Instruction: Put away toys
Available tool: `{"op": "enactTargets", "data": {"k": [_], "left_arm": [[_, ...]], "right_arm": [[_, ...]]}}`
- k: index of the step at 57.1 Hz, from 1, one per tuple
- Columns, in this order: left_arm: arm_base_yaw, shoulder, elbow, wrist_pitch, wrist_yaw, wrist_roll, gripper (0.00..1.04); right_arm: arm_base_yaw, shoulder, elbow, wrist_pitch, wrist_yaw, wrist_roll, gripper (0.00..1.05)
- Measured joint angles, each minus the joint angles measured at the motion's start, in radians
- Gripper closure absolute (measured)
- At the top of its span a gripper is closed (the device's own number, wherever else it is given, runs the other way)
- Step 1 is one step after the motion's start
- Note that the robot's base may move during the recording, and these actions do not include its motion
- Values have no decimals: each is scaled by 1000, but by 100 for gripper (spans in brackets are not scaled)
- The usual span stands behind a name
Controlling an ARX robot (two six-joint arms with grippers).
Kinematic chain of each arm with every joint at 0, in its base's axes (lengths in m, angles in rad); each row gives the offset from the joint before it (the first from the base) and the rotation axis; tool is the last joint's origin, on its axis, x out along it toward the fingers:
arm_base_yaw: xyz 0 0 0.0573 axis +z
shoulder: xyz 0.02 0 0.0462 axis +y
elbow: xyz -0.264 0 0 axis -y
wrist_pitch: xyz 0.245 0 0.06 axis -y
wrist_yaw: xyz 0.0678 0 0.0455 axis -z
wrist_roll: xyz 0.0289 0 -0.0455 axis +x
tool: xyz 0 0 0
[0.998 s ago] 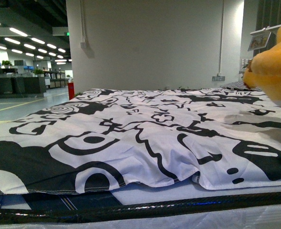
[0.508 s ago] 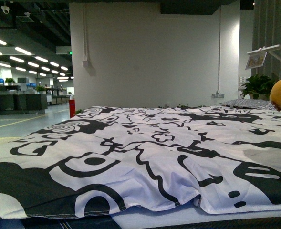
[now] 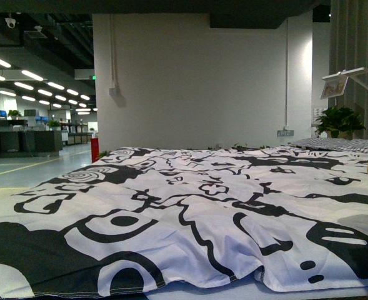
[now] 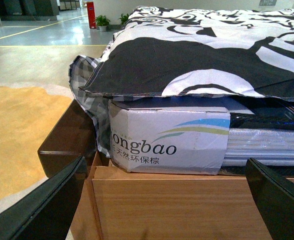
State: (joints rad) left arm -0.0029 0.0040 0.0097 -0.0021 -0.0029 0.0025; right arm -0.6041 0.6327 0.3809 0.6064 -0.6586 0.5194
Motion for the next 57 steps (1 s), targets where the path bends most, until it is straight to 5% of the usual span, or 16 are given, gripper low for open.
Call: {"op": "enactTargets", "data": {"k": [13,20,24,57], "left_arm": [[0,0,0,0,0,0,6],[0,0,0,0,0,0,6],[0,0,0,0,0,0,6],[0,0,0,0,0,0,6]], "right_arm": [[1,-3,0,-3,5,-10,99],[83,-92,46,-412,161,-284,99],[143,-143,0,-495,212,-391,99],[573,-420,-270,-496,649,-513,99]]}}
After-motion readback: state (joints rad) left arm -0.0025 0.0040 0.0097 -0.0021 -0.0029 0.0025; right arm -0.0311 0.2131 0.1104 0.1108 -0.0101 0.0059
